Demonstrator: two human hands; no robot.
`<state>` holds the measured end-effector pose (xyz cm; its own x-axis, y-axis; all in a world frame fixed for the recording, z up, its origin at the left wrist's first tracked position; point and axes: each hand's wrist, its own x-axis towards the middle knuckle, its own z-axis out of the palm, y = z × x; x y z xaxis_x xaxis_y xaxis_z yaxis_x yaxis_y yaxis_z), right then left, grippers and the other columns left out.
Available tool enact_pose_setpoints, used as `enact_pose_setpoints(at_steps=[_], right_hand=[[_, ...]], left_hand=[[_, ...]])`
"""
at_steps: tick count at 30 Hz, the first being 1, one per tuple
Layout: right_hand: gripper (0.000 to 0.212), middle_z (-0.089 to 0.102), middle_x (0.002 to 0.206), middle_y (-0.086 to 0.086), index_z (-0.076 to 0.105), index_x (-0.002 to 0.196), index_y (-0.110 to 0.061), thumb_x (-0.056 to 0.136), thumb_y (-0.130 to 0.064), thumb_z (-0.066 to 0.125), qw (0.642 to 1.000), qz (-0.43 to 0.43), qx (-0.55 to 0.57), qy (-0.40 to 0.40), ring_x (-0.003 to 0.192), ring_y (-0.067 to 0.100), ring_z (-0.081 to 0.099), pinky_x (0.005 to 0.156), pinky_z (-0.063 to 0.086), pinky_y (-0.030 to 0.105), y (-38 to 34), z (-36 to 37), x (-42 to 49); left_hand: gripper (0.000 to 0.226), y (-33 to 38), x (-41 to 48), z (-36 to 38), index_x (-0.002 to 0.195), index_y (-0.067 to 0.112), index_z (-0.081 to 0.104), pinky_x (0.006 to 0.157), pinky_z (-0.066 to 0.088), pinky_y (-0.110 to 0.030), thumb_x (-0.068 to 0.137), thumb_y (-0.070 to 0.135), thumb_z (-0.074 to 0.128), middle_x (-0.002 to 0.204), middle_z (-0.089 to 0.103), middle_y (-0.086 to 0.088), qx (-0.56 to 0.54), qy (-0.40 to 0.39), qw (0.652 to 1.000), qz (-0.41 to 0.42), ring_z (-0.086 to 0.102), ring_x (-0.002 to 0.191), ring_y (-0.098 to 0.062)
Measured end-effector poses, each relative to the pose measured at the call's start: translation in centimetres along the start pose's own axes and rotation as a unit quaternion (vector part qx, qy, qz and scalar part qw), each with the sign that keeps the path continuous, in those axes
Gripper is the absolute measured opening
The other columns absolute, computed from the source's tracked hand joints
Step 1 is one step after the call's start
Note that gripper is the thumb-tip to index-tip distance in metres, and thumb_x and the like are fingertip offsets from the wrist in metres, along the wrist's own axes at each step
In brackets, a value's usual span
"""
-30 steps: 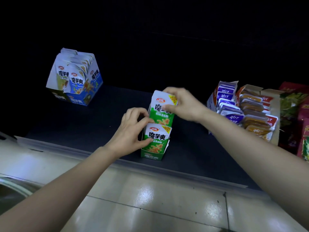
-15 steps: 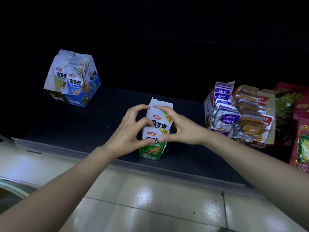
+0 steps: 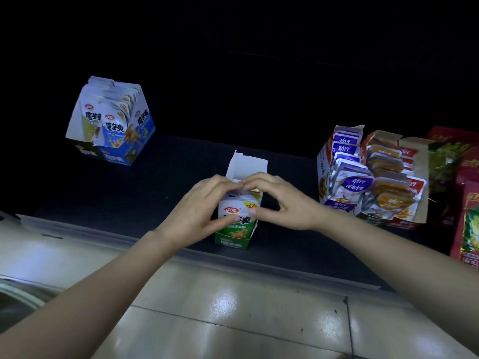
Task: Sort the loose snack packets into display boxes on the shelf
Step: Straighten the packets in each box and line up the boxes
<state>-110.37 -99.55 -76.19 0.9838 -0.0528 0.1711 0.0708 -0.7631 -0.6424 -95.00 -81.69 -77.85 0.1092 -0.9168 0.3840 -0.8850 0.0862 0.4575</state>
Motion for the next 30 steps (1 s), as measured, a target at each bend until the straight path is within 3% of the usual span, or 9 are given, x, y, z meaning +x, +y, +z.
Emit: enact_pose_setpoints(at_steps=[2,4,8,11,14,18,22,28,30], right_hand=[[0.041,0.061,0.115,-0.019,0.066,0.117,-0.014,0.093,-0.043,0.05,1.0,0.004,0.018,0.001,0.112,-0.007,0.052,0.102,0.033,0.021,0.4,-0.6,0.0],[0.039,0.066,0.114,-0.013,0.07,0.113,-0.016,0.096,-0.04,0.044,0.999,0.011,0.02,0.036,0.116,0.002,0.054,0.104,0.037,0.029,1.1,-0.9,0.1],[0.031,0.058,0.133,-0.001,0.069,0.114,-0.017,0.097,-0.032,0.048,0.982,0.048,-0.051,0.174,0.135,0.018,0.039,0.112,0.031,0.043,2.9,-1.4,0.8],[0.035,0.055,0.137,-0.001,0.062,0.125,-0.018,0.097,-0.036,0.052,0.983,0.125,-0.101,0.092,0.141,0.019,0.032,0.112,0.03,0.05,3.4,-0.8,1.1],[0.043,0.044,0.147,-0.002,0.055,0.136,-0.02,0.096,-0.036,0.056,0.978,0.153,-0.141,0.007,0.145,0.02,0.023,0.115,0.025,0.045,3.1,0.1,1.5],[0.051,0.05,0.141,0.0,0.044,0.144,-0.022,0.096,-0.036,0.055,0.963,0.18,-0.186,-0.068,0.132,0.023,0.041,0.107,0.035,0.039,2.5,-0.7,3.4],[0.058,0.043,0.149,0.001,0.036,0.148,-0.025,0.094,-0.036,0.056,0.937,0.225,-0.229,-0.136,0.135,0.022,0.042,0.105,0.039,0.037,2.4,-0.8,5.1],[0.048,0.057,0.129,0.001,0.052,0.132,-0.023,0.089,-0.043,0.06,0.895,0.262,-0.282,-0.225,0.115,0.024,0.054,0.089,0.05,0.039,2.0,-0.6,7.6],[0.047,0.058,0.13,-0.001,0.054,0.131,-0.022,0.089,-0.041,0.062,0.896,0.267,-0.271,-0.229,0.115,0.023,0.054,0.09,0.049,0.039,2.0,-0.7,7.8]], left_hand=[[0.042,-0.3,-0.5,0.2,0.122,0.016,0.056,0.104,0.038,-0.03,0.089,0.04,0.064,0.128,0.055,0.006,-0.011,0.004,1.0,0.008,0.05,0.123,-0.011],[0.038,-0.7,-0.7,0.7,0.119,0.016,0.056,0.11,0.034,-0.031,0.09,0.04,0.062,0.136,0.055,0.007,-0.021,-0.004,1.0,0.003,0.049,0.127,-0.011],[0.041,-1.3,-0.7,1.1,0.119,0.016,0.058,0.108,0.036,-0.032,0.09,0.045,0.058,0.121,0.063,0.009,-0.005,-0.01,1.0,-0.008,0.05,0.12,-0.015],[0.04,-1.4,-0.7,1.2,0.118,0.017,0.057,0.104,0.035,-0.023,0.089,0.044,0.058,0.117,0.064,0.008,-0.012,0.004,1.0,-0.014,0.047,0.118,-0.014],[0.038,-1.2,-0.5,1.3,0.115,0.013,0.059,0.108,0.034,-0.026,0.09,0.041,0.059,0.113,0.066,0.006,-0.019,0.009,1.0,0.0,0.052,0.112,-0.011],[0.029,-1.0,-0.6,1.3,0.113,0.018,0.055,0.09,0.048,-0.035,0.091,0.037,0.061,0.111,0.064,0.006,-0.065,0.003,0.998,0.003,0.06,0.103,-0.013],[0.025,-1.2,-0.5,1.0,0.11,0.019,0.056,0.082,0.051,-0.037,0.091,0.033,0.064,0.108,0.064,0.005,-0.077,0.001,0.997,0.021,0.062,0.099,-0.014],[0.023,-1.7,-0.5,1.0,0.108,0.017,0.058,0.083,0.05,-0.039,0.092,0.031,0.065,0.106,0.064,0.005,-0.088,0.0,0.995,0.04,0.061,0.096,-0.016],[0.023,-2.0,-0.5,1.0,0.108,0.016,0.059,0.082,0.05,-0.039,0.092,0.031,0.065,0.106,0.064,0.005,-0.095,-0.001,0.995,0.043,0.061,0.095,-0.017]])
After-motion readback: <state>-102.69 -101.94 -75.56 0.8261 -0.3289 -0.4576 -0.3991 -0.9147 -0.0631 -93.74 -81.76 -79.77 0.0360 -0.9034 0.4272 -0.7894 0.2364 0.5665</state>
